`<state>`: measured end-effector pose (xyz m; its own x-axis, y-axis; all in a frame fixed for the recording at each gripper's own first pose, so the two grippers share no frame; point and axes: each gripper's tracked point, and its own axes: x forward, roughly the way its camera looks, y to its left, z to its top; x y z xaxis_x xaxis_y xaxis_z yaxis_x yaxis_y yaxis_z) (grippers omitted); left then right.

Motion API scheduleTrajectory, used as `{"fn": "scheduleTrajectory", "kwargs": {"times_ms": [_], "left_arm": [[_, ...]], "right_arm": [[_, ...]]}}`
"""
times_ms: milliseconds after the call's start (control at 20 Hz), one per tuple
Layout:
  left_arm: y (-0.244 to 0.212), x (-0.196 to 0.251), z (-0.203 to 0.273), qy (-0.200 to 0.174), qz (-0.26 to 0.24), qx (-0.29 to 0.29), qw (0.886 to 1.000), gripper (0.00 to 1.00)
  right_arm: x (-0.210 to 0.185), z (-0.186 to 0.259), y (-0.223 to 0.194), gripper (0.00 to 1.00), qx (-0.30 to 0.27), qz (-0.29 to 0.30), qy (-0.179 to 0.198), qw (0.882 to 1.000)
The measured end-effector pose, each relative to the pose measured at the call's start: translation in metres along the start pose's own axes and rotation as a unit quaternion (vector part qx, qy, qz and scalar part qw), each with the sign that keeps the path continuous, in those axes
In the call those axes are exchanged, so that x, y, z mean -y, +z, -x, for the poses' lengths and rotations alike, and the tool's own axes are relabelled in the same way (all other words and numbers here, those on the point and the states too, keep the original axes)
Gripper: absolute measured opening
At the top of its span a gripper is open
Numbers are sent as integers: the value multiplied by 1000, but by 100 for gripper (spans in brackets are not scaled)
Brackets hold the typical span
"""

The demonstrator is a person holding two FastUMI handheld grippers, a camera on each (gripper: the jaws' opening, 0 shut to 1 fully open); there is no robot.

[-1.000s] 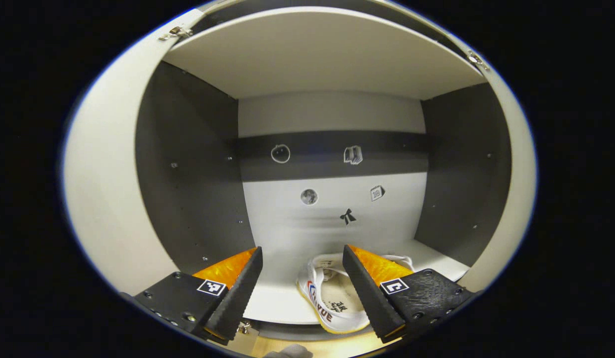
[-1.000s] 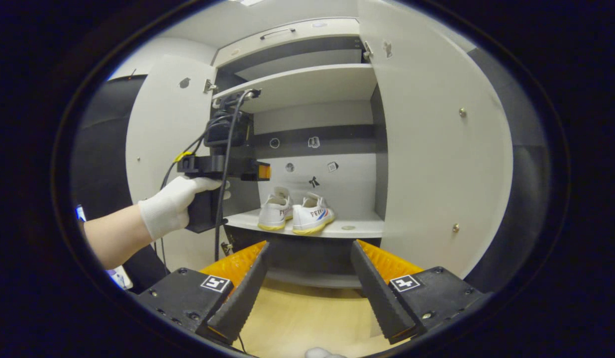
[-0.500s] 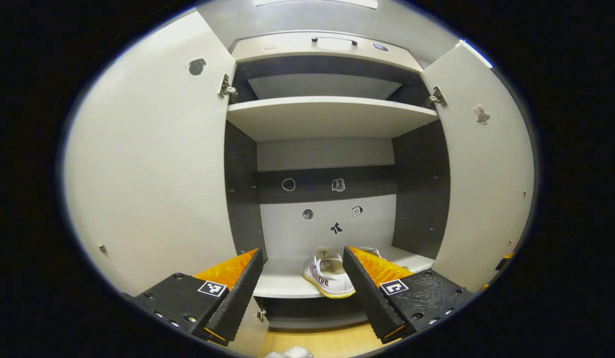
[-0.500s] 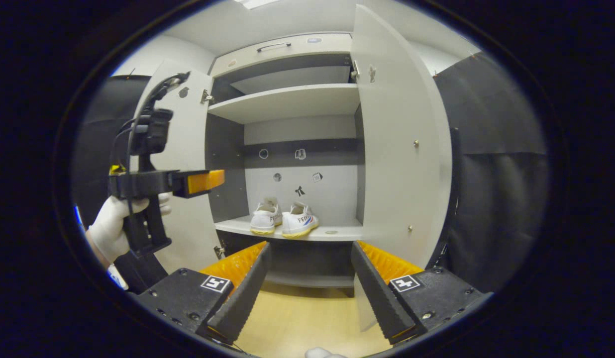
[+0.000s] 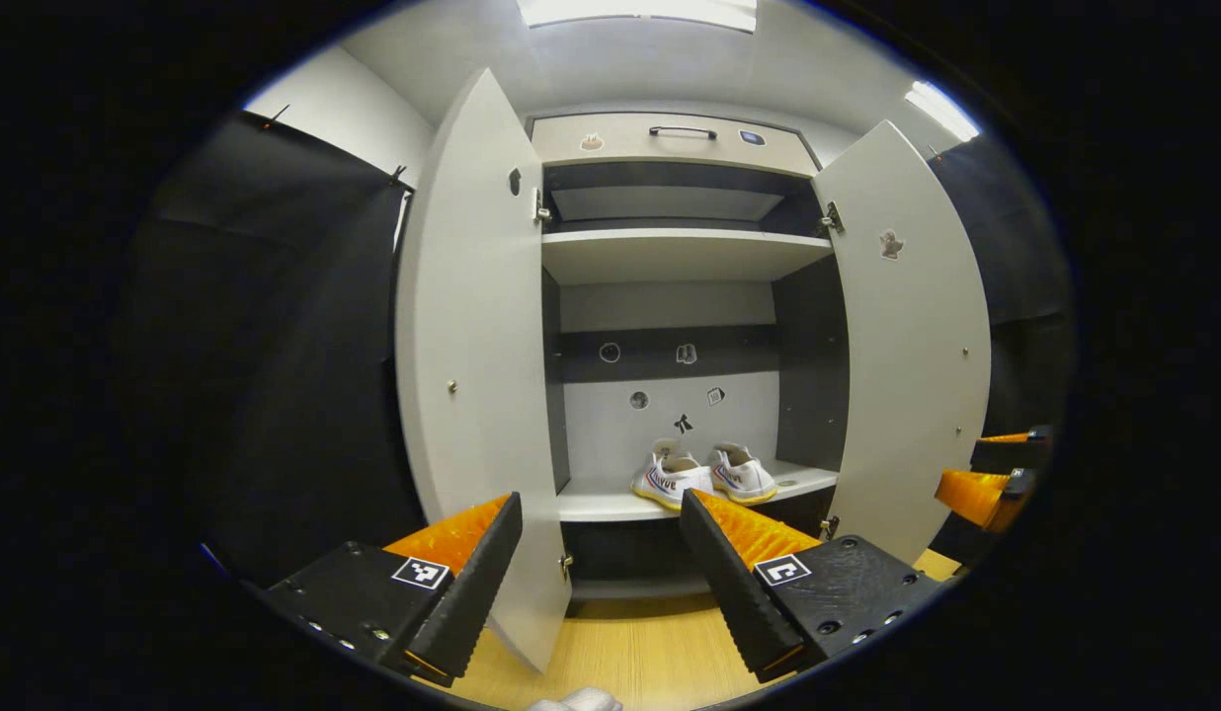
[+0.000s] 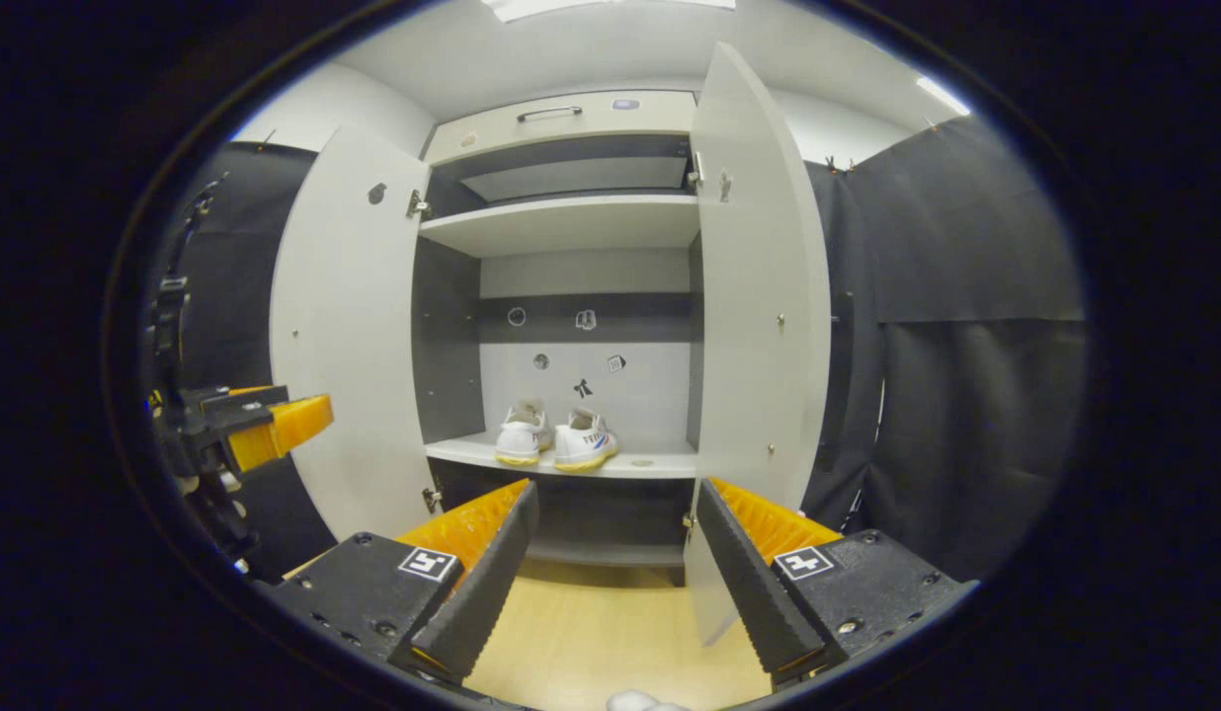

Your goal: Grab one shoe with the right hand and put it into the shoe cabinet, grab the other shoe with the left hand and put it into the shoe cabinet; then close the right door with the right hand and the left door with the left hand.

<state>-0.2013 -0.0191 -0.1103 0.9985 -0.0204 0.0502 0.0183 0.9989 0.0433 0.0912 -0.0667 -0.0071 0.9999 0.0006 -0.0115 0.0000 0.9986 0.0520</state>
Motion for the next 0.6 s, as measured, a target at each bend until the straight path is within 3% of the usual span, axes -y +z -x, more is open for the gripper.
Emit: {"fn": "scheduleTrajectory", "kwargs": {"times_ms": [300,600], "left_arm": [[-20,-10,26,10,-3,-14,1000,96],[-13,6,26,-4,6,-10,1000,96]], "right_arm": [[19,15,9,99,8,13,-19,1000],[119,21,36,100,23,14,-102,994]]}}
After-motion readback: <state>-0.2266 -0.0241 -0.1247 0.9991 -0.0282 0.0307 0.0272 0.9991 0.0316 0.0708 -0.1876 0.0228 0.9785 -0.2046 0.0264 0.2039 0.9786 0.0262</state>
